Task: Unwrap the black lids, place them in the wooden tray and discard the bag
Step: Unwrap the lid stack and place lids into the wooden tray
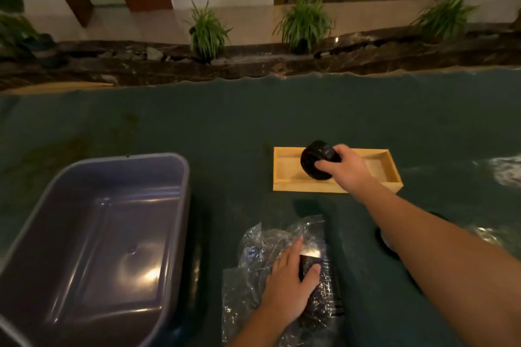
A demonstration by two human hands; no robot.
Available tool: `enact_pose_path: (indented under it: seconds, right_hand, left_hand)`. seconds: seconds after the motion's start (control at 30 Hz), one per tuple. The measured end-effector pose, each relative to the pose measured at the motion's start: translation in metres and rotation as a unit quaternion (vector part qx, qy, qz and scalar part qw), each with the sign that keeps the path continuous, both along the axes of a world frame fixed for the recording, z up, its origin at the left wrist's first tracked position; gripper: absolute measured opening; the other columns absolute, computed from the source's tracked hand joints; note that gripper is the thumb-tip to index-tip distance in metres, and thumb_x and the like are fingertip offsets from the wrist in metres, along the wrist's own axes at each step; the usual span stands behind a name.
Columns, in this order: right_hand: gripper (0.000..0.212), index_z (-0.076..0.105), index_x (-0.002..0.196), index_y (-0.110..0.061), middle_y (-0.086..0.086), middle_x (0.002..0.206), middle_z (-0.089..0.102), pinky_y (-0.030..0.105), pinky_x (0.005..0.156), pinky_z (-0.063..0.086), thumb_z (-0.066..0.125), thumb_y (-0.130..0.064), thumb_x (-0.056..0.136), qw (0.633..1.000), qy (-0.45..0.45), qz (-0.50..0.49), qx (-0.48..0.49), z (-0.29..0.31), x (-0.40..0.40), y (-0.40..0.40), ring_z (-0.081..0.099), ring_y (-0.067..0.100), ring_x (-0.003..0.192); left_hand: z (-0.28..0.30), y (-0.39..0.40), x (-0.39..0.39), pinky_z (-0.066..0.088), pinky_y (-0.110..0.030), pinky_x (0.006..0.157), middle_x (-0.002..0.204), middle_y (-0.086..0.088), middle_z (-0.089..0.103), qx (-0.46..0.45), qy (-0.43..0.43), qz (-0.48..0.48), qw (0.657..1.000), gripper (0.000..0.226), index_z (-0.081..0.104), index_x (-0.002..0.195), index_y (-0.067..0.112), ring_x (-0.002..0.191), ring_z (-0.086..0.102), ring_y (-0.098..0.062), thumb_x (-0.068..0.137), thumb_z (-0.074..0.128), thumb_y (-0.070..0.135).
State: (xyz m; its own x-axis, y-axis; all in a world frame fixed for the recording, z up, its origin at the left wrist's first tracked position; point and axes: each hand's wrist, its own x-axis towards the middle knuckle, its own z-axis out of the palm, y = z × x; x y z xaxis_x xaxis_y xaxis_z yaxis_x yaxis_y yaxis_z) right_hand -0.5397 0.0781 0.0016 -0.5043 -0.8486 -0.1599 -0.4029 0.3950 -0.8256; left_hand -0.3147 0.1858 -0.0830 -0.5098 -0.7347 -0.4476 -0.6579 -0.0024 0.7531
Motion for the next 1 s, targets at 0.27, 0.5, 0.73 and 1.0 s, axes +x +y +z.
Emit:
enact_pose_path:
  seconds: [0.27,0.5,0.73,1.0]
  right_hand:
    - [0.045,0.055,0.122,-0.018,0.013,0.114,0.064,0.039,0.081,0.047,0.071,-0.034,0.084,0.955,0.262,0.122,0.068,-0.044,0.029,-0.051,0.058,0.032,0.104]
    - [0.042,0.052,0.132,-0.023,0.012,0.13,0.055,0.044,0.098,0.045,0.062,-0.033,0.092,0.932,0.313,0.15,0.104,-0.066,0.042,-0.06,0.048,0.033,0.121]
    - [0.054,0.054,0.134,-0.02,0.01,0.142,0.05,0.046,0.104,0.034,0.032,-0.051,0.096,0.888,0.353,0.198,0.218,-0.064,0.051,-0.055,0.035,0.03,0.134]
    - [0.046,0.06,0.129,-0.033,0.007,0.136,0.052,0.05,0.099,0.034,0.042,-0.05,0.091,0.9,0.282,0.233,0.236,-0.024,0.035,-0.063,0.033,0.035,0.128]
  left_hand:
    - [0.0,0.0,-0.001,0.024,-0.056,0.115,0.159,0.013,0.023,0.001,-0.003,-0.007,1.0,0.074,0.003,0.146,0.054,0.143,0.024,-0.017,0.082,0.03,0.076]
    - [-0.006,0.001,-0.002,0.023,-0.054,0.114,0.157,0.016,0.026,-0.01,-0.013,-0.005,1.0,0.07,0.003,0.145,0.056,0.141,0.025,-0.014,0.083,0.031,0.075]
    - [-0.006,0.001,-0.002,0.022,-0.053,0.115,0.157,0.017,0.025,0.0,-0.012,0.0,1.0,0.07,0.002,0.143,0.058,0.141,0.024,-0.012,0.082,0.031,0.075]
    - [-0.004,0.0,-0.003,0.024,-0.055,0.115,0.156,0.017,0.026,-0.004,-0.018,-0.009,1.0,0.073,0.004,0.146,0.055,0.141,0.026,-0.013,0.082,0.031,0.076]
